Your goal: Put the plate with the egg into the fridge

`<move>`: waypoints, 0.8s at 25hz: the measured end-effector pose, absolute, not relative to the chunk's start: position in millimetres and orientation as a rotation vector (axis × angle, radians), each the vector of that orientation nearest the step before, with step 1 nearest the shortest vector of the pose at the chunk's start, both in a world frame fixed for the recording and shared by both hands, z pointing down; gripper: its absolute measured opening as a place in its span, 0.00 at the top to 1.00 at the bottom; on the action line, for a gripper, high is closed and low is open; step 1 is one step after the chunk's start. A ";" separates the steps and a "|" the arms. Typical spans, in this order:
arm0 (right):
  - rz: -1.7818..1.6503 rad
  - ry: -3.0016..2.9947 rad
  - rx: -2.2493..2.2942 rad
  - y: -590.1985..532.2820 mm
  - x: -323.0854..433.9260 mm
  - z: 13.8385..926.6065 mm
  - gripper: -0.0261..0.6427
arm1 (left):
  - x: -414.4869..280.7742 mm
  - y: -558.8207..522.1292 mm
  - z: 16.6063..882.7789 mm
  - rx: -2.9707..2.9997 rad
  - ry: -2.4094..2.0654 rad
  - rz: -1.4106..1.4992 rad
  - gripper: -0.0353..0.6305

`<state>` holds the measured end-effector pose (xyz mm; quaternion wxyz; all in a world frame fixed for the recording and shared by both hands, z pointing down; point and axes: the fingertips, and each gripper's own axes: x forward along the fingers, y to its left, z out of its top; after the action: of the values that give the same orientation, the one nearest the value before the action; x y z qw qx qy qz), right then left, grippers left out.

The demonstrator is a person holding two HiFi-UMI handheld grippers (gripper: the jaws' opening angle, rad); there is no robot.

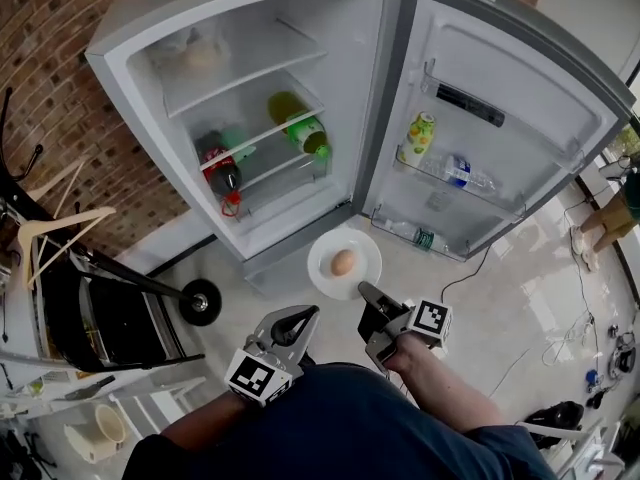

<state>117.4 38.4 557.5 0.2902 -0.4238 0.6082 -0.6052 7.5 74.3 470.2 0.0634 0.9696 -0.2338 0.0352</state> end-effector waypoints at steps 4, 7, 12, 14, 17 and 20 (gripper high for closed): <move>-1.608 1.613 -1.143 -6.9 100.4 554.4 0.93 | -9.1 24.2 464.3 2.950 -0.686 0.100 0.94; -1.603 1.594 -1.151 -40.4 88.1 551.2 0.93 | -22.0 -10.7 461.7 2.957 -0.665 0.100 0.94; -1.572 1.572 -1.163 -93.8 78.2 545.1 0.93 | -42.2 -57.7 461.9 2.947 -0.660 0.109 0.94; -1.570 1.573 -1.160 -110.8 77.6 542.9 0.93 | -43.9 -69.0 464.3 2.937 -0.665 0.115 0.94; -1.582 1.588 -1.142 -129.9 76.7 540.0 0.93 | -42.6 -82.5 465.6 2.922 -0.687 0.124 0.94; -1.605 1.622 -1.112 -149.7 75.2 538.1 0.93 | -39.7 -99.9 464.2 2.908 -0.744 0.120 0.94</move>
<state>75.2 -149.7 538.1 0.2970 -0.4182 0.6103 -0.6037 -39.7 -99.9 464.2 0.0685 0.9657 -0.2471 0.0398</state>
